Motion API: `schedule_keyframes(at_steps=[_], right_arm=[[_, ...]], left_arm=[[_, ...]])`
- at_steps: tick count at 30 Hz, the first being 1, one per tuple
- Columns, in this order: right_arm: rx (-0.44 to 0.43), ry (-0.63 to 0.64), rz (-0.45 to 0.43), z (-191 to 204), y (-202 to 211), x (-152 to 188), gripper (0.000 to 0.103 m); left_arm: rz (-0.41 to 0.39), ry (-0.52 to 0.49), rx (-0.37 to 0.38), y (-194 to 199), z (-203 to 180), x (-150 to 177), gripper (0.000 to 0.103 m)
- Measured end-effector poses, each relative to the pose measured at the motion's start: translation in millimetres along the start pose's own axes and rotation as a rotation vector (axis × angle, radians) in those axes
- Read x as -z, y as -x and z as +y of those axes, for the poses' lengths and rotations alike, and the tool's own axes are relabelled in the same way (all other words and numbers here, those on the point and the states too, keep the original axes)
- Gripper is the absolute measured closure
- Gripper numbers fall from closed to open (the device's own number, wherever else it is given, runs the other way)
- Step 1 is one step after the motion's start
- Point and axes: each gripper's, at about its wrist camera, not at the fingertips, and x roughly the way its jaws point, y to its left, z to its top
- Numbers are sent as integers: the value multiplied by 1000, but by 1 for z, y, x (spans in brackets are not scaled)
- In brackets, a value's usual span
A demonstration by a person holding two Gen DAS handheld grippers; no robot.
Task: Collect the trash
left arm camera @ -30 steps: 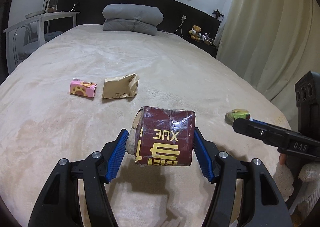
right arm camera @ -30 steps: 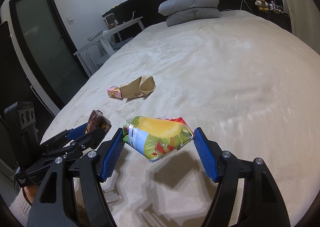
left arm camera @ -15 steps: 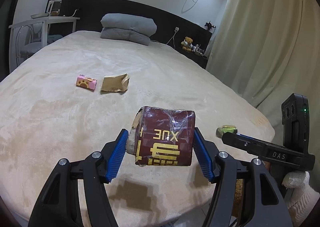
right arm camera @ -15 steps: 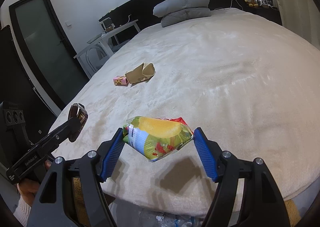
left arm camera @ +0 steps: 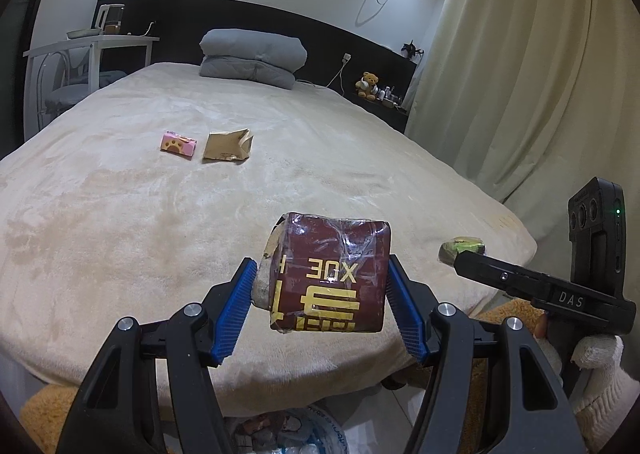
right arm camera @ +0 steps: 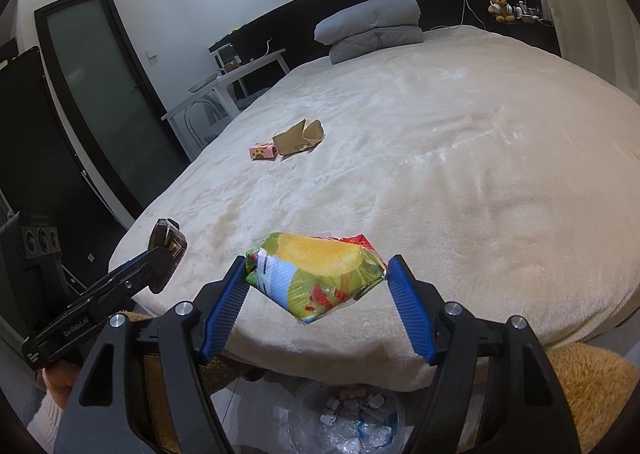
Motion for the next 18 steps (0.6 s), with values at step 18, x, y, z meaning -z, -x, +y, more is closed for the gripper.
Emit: schedule_keyframes(at_steps=[18], right_arm=[[-63,-13,149,12,2,47,33]], left_arm=[[130,24,0,17,-17,45,40]])
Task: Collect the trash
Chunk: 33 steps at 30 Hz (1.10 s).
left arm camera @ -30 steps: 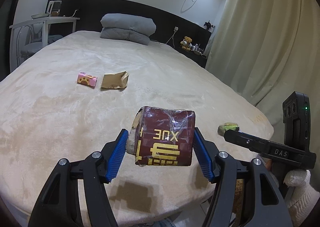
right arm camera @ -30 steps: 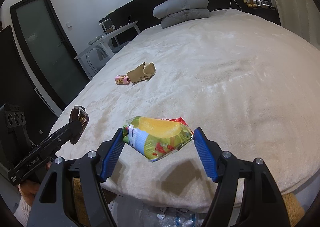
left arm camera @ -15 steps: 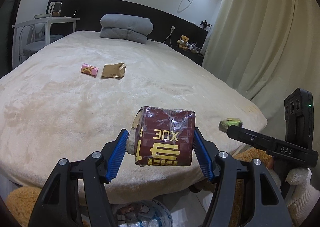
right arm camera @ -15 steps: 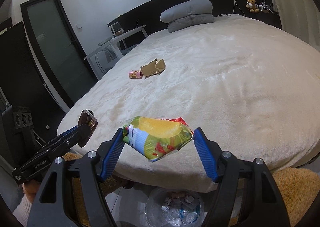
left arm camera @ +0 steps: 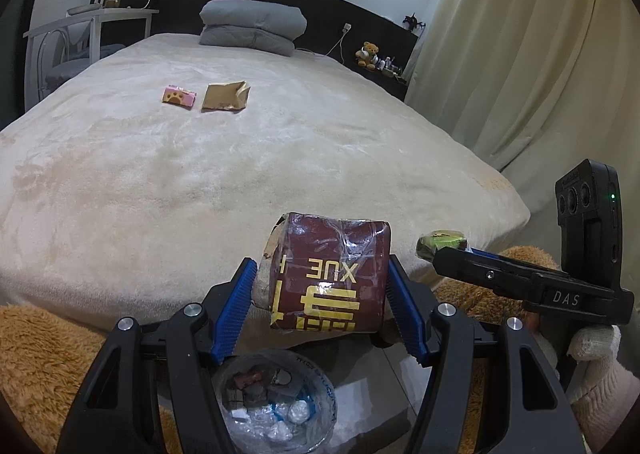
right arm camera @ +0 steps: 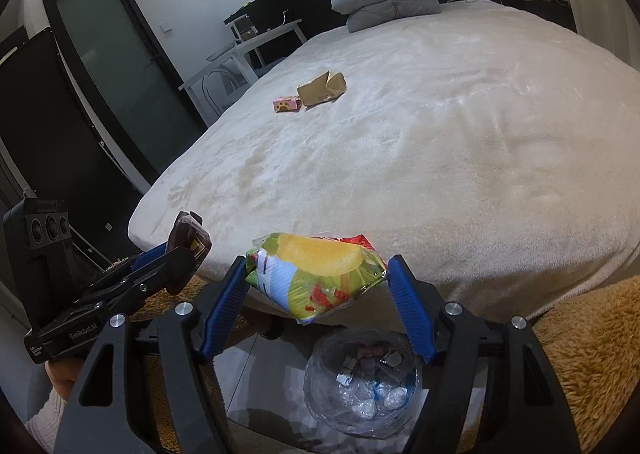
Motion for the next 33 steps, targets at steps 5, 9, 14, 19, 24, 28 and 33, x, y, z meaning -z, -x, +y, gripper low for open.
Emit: schedule_keyframes(at_steps=[5,9,14,19,24,28,33], right_arm=[[-14,-31,87,-2,-14,6,33],[-11,-59,151,-6,-26,12,33],[4,-98,230,-13,-43,18,33],[27,-145,308,-20,-59,23,33],[46,-184,376,-28,-72,29,33],[83,-211,448,-34,-85,38,33],[109,-232,535,-38,-101,50,33]], left_arm=[[73,12,-19,-13,2,8,40],[127,14,-37,-21,2,15,40],[215,36,-38,-34,6,24,40],[298,45,-59,-46,9,34,40],[390,70,-64,-59,17,45,40],[468,89,-71,-71,24,56,40],[535,95,-96,-80,29,66,40]])
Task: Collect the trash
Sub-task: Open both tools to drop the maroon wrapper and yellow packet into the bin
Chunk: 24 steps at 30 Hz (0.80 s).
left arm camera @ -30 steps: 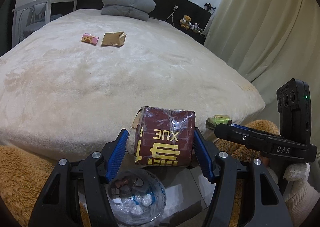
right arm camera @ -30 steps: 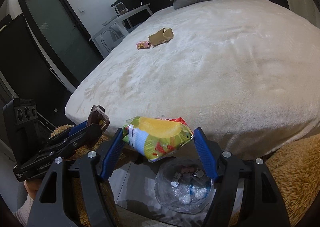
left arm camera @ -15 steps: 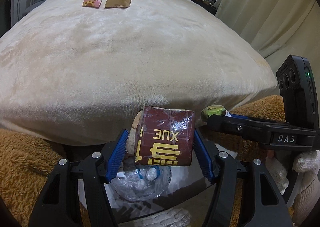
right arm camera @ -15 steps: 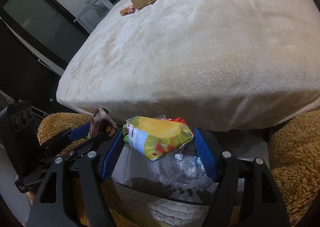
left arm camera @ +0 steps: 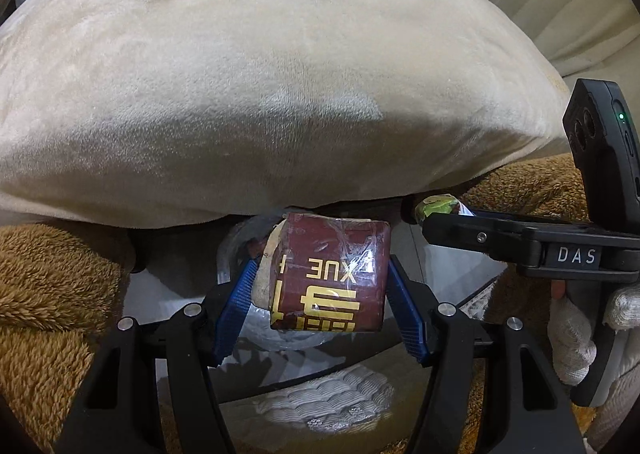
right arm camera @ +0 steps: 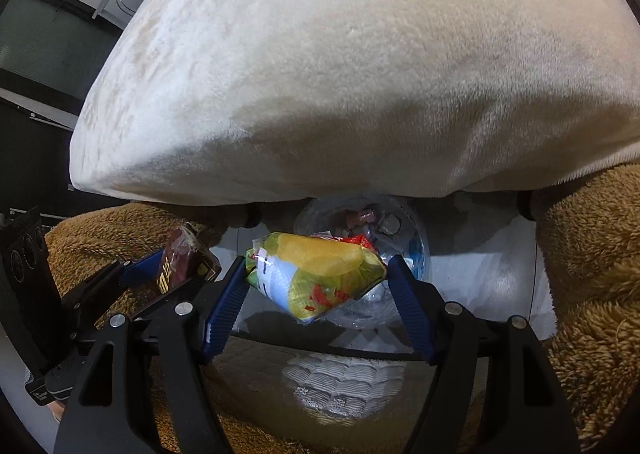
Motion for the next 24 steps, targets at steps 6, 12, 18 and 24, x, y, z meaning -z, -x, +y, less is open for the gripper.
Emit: schedule_keyframes(at_steps=[6,12,18,24], right_arm=[[6,-19,53,-4,-12,0,33],[21,-11,61,-4,-16,-4,33],[16,-15,81,-3,-19,-7,32],[10,-1,81,0,-17,-7,30]], left_arm=[[82,26,4,-19,6,1,40],[130,70,32,-26,13,1,40],[158,82,34,-31,18,0,40],[159,86,47,-26,17,-2,39]])
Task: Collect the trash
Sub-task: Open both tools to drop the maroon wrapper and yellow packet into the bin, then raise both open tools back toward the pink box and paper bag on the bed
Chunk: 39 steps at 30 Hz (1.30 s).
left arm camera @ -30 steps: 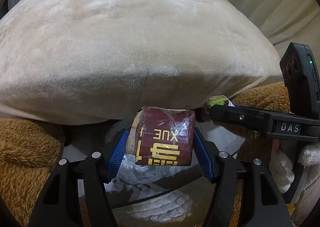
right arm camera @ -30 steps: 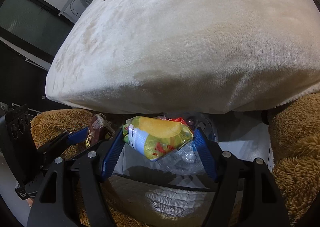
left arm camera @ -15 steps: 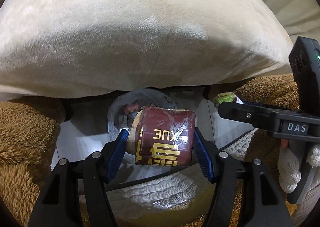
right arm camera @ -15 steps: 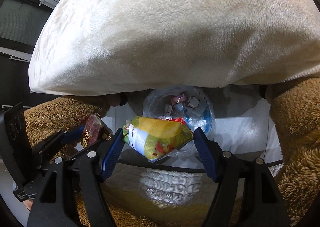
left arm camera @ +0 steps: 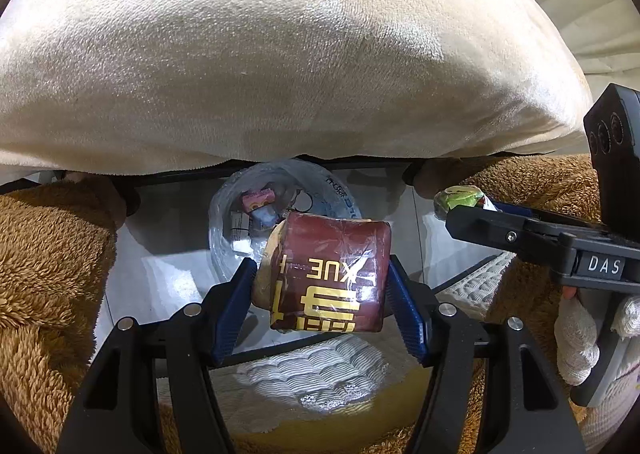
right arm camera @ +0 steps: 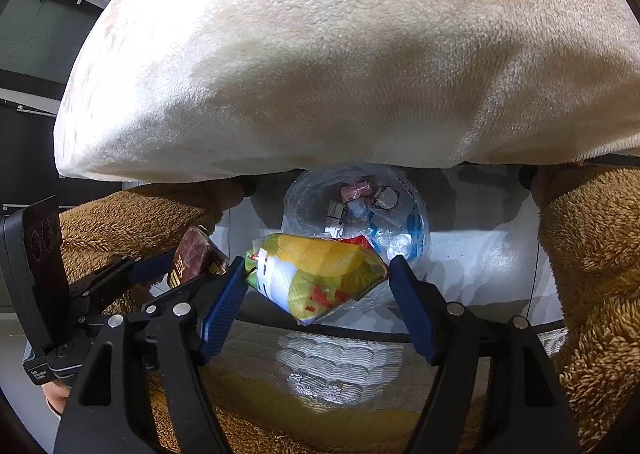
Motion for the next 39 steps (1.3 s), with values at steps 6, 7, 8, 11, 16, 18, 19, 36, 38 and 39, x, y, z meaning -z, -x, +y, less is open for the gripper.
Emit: schedule_keyframes(at_steps=[6,7,8,11,16,18,19,36,38,39], right_arm=[[-14,-35,3,-6,0,-2,27],[-14,-32,0,-5,0,-2,27],[-14,-27,-2,-4,1,-1,27],[-17,-21,-3,-3,-1,-1,27],[-26,-15,4,-2,-1,0,20],[-37,-10,6,-1,-3,1,16],[-35,-5,6,0,-3,1,16],[9,38,-95,6,17,4,16],[8,70,-137,10,26,5,16],[0,86,-159,12,30,6,16]], left_arm=[[-7,7,-4,2,4,-1,32],[-9,9,-5,2,3,0,32],[-12,11,-5,3,4,-1,32],[-19,18,0,4,4,-1,32],[-34,23,9,5,7,-1,32],[-37,25,12,6,7,-1,32],[-38,25,13,7,6,-1,32],[-121,16,26,26,7,0,32],[-175,-4,11,36,4,1,32],[-197,-15,11,40,2,1,32]])
